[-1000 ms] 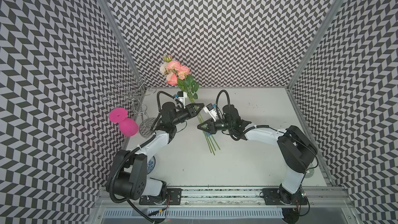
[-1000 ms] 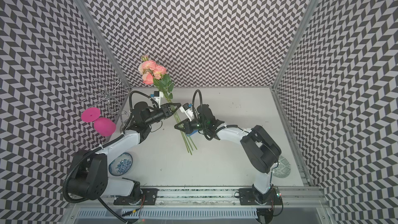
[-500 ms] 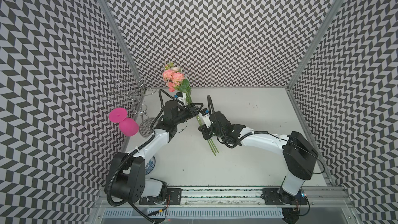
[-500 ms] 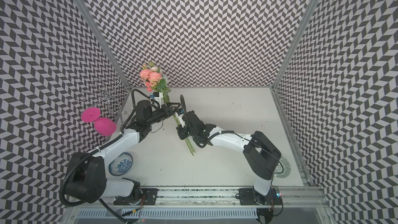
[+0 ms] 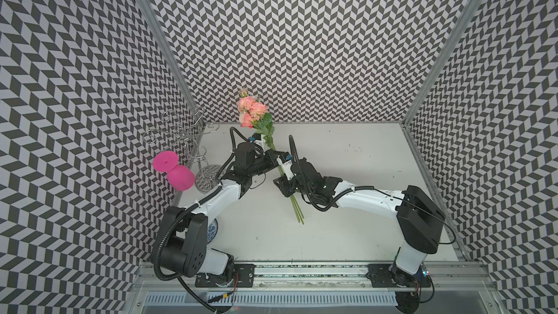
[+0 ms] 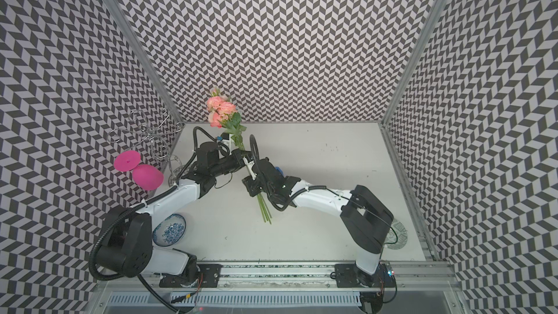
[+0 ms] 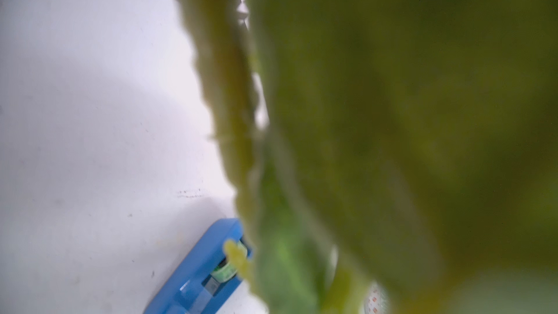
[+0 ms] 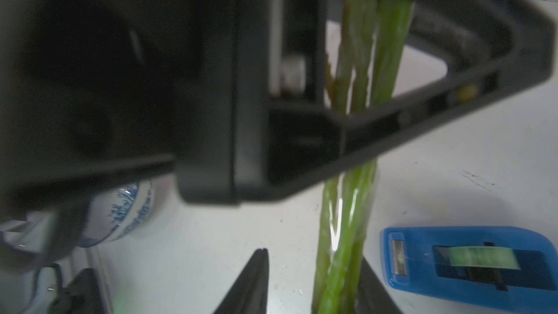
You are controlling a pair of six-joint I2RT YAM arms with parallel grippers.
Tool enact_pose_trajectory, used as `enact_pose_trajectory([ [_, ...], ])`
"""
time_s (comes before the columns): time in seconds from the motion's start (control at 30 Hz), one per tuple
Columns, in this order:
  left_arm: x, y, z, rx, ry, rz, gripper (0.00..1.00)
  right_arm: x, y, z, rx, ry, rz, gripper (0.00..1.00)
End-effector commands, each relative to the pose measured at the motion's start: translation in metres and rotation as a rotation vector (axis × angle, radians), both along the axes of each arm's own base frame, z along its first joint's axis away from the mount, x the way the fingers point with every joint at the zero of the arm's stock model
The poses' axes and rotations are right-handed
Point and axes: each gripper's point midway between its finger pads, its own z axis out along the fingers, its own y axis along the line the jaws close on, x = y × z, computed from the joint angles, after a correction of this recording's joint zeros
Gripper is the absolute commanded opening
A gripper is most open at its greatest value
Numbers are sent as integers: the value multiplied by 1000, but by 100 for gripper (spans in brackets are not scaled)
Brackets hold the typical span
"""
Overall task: Wrap bouquets with tape
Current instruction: Wrap the tape around the bouquet.
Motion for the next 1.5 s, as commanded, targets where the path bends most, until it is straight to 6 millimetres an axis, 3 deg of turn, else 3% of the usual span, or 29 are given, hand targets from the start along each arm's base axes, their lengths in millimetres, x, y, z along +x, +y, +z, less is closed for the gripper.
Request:
enact_pose_trajectory([
  [0.0, -5, -8, 18, -44, -72, -79, 0, -7, 1, 54, 262, -14, 152, 59],
  [0.23, -27, -11, 61, -185, -243, -199, 0, -24, -20, 66, 517, 156, 427, 61],
  [0.57, -51, -6, 102, -259, -401, -234, 0, -32, -12, 50, 555, 263, 513, 53],
  [0.7, -56, -5, 109, -271, -430, -245, 0, -31, -12, 53, 560, 248, 510, 21],
  [0.77, -58, -5, 108, -276, -431, -243, 0, -28, -13, 54, 552, 234, 489, 9],
  [0.9, -54, -3, 100, -269, -408, -215, 4, -19, -12, 50, 486, 192, 402, 0],
  [1.0, -44, -2, 85, -225, -360, -179, 39, -14, -7, 49, 406, 136, 327, 0],
  [1.1, -35, 4, 61, -152, -286, -119, 58, -5, -5, 53, 356, 88, 240, 0],
  [1.33, -26, 12, 13, -21, -130, -22, 63, 5, 11, 52, 201, -21, 74, 0],
  [1.47, -26, 6, -2, 27, -84, -30, 57, 7, 18, 38, 152, -2, 38, 0],
])
